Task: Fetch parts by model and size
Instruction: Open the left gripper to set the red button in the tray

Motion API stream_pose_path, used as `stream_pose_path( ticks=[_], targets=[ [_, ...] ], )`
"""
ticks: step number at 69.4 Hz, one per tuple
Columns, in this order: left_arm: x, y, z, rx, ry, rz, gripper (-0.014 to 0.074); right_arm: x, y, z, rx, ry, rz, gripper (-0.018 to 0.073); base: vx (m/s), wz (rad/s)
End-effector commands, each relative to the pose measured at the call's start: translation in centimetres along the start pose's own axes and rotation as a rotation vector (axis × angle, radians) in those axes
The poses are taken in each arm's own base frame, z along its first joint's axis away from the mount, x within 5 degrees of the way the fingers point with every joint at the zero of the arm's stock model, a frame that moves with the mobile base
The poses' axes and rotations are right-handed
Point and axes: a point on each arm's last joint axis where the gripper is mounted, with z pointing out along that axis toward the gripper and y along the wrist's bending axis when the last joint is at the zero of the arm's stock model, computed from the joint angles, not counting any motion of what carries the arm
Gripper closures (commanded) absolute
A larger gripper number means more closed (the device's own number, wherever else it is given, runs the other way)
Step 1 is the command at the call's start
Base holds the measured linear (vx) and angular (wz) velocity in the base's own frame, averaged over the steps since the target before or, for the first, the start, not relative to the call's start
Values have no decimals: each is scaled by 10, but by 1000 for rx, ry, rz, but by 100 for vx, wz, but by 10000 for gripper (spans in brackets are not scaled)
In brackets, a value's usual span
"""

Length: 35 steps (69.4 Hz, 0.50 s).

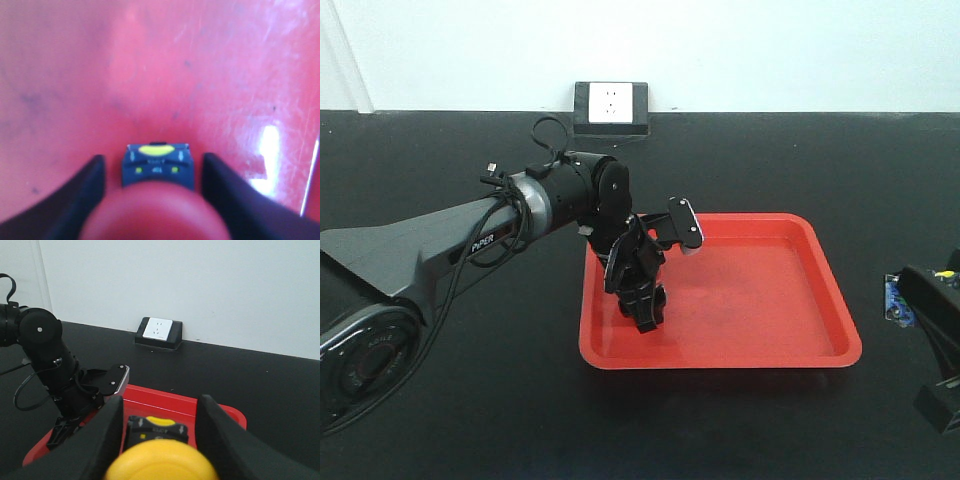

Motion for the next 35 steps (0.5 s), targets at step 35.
stream_pose_path(
  ticks=[35],
  targets=[
    [-21,-3,-142,-238,-245,-161,6,-15,1,0,-11,-90,-12,561,0,0]
  ],
)
